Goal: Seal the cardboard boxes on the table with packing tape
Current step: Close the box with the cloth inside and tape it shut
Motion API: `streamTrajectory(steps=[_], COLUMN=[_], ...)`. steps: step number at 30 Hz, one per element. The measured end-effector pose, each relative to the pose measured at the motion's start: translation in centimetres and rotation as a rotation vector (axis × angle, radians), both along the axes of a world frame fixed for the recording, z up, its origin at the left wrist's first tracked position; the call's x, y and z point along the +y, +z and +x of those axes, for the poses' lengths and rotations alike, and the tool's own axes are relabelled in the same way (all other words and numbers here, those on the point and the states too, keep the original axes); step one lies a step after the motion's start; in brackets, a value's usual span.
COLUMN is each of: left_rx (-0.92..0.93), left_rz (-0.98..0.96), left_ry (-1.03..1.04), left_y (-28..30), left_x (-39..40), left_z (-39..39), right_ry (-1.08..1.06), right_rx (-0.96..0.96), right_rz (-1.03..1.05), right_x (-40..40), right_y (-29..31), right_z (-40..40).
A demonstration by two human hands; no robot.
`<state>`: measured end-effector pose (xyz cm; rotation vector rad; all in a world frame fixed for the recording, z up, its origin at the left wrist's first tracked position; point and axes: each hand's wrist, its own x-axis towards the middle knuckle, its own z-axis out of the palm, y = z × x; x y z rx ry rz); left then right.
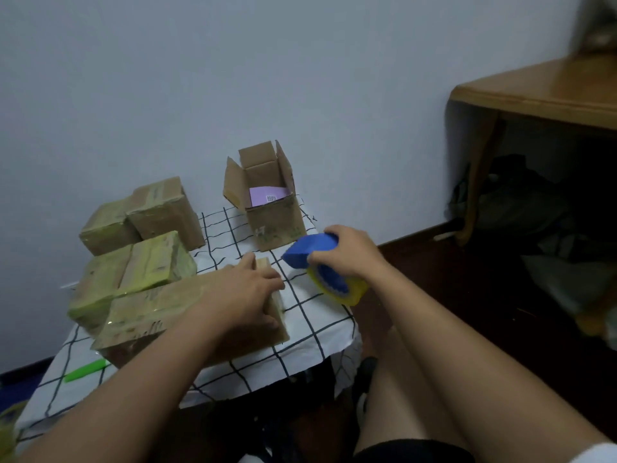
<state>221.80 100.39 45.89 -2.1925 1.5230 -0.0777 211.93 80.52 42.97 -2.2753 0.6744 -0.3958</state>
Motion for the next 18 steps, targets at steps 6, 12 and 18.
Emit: streamTrajectory(steps=[6,12,18], left_rx=[-0.075,-0.108,-0.103], left_rz=[0.098,0.083,-0.012], left_ry=[-0.014,-0.032,-0.071], left_y=[0.1,-0.1,-0.5], left_x=[-1.3,-1.2,0.2], left_z=[-0.6,-0.9,-1.8], right_ry=[-0.152,-0.198,-0.203], right_rx=[-0.233,-0.252,-0.294], right_rz=[0.154,0.103,0.089], right_x=[3.4,4.7,5.1], right_y=[-3.9,-4.7,-5.2], right_z=[2.7,3.0,2.1])
